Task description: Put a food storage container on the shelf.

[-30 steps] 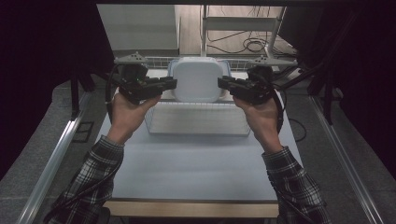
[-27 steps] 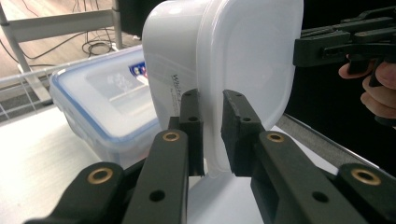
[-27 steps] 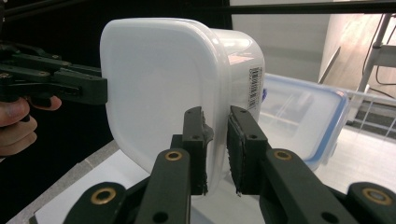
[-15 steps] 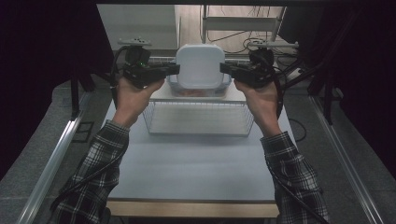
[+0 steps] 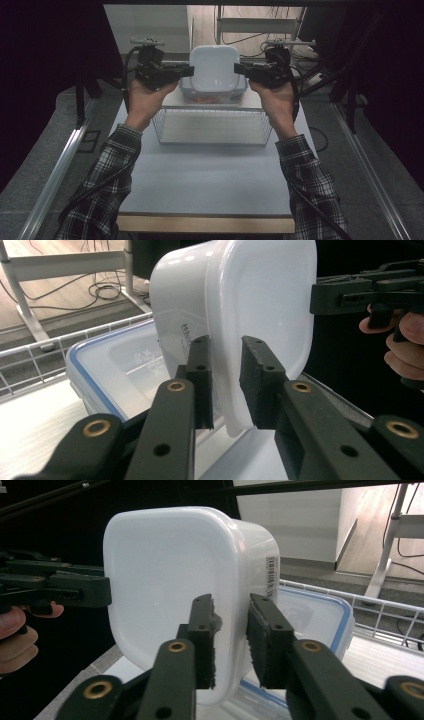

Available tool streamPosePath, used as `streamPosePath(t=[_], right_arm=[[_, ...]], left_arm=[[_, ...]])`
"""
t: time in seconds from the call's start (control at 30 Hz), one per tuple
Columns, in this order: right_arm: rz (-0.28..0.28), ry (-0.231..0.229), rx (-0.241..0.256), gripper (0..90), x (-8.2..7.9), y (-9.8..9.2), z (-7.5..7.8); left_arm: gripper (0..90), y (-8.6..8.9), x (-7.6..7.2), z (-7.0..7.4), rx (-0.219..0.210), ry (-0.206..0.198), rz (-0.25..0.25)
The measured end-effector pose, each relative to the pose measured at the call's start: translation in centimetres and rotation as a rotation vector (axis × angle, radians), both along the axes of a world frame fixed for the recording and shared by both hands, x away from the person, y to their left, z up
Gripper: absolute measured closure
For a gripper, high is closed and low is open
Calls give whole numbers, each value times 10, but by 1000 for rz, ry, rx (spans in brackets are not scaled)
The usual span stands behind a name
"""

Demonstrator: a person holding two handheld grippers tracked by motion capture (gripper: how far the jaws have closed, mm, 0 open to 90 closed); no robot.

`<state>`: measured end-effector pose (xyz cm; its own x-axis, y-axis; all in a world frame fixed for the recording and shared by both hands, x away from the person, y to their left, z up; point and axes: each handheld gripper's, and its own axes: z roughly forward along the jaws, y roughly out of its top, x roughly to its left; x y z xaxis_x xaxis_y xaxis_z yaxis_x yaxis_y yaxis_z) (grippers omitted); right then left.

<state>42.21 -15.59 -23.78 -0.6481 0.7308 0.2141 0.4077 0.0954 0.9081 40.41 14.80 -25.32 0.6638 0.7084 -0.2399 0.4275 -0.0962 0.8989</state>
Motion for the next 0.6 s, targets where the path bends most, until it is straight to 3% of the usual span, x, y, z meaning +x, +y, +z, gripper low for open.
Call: streamPosePath(t=[0.27,0.43,0.6], right_arm=[[-27,-14,-26,650,8,8,-1],[-33,-8,-15,638,13,9,-3],[-44,-10,-39,592,16,13,-3]], left_arm=[[684,-6,9,2,30,-1,27],[681,-5,13,2,22,11,30],[643,-7,18,2,31,18,45]])
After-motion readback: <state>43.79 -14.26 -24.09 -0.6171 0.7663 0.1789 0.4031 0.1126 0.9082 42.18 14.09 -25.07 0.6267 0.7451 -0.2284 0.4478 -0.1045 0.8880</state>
